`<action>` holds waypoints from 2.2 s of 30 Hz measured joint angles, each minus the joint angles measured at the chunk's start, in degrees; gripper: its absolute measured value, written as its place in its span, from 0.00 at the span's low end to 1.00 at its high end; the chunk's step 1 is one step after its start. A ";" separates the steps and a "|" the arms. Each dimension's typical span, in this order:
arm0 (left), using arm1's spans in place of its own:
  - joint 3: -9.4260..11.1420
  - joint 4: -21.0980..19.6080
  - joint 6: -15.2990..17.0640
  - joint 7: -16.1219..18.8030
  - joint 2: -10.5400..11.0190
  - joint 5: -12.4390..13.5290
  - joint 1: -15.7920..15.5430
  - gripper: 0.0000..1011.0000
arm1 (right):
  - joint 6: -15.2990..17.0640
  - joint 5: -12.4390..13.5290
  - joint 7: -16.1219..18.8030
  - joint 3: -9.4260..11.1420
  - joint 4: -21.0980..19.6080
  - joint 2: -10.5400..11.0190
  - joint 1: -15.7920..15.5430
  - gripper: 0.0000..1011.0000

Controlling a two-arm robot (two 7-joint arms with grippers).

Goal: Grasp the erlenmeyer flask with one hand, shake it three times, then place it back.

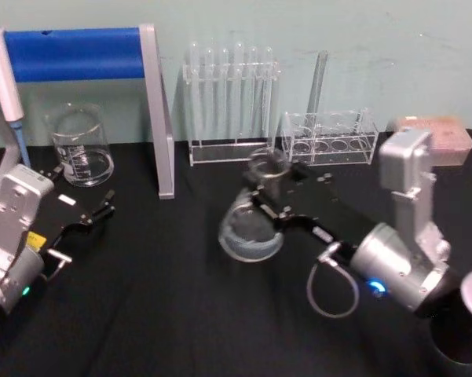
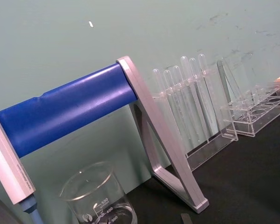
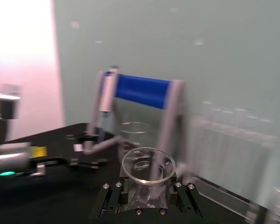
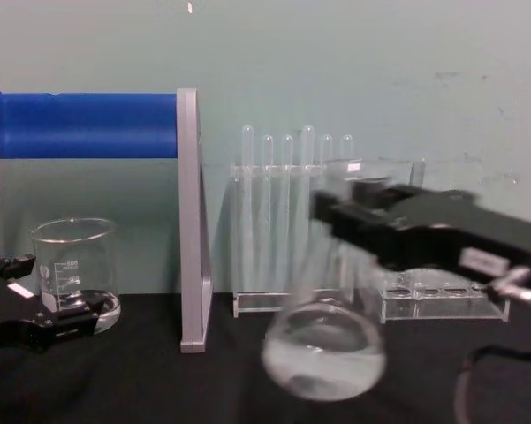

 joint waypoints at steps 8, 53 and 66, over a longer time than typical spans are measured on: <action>0.00 0.00 0.00 0.00 0.00 0.00 0.00 0.99 | 0.06 1.27 4.75 -5.11 2.17 -0.23 3.80 0.44; 0.00 0.00 0.00 0.00 0.00 0.00 0.00 0.99 | -0.12 -2.51 -15.34 13.01 -8.68 1.63 -12.16 0.44; 0.00 0.00 0.00 0.00 0.00 0.00 0.00 0.99 | 0.37 -1.71 -3.02 4.01 -1.86 0.05 -2.81 0.44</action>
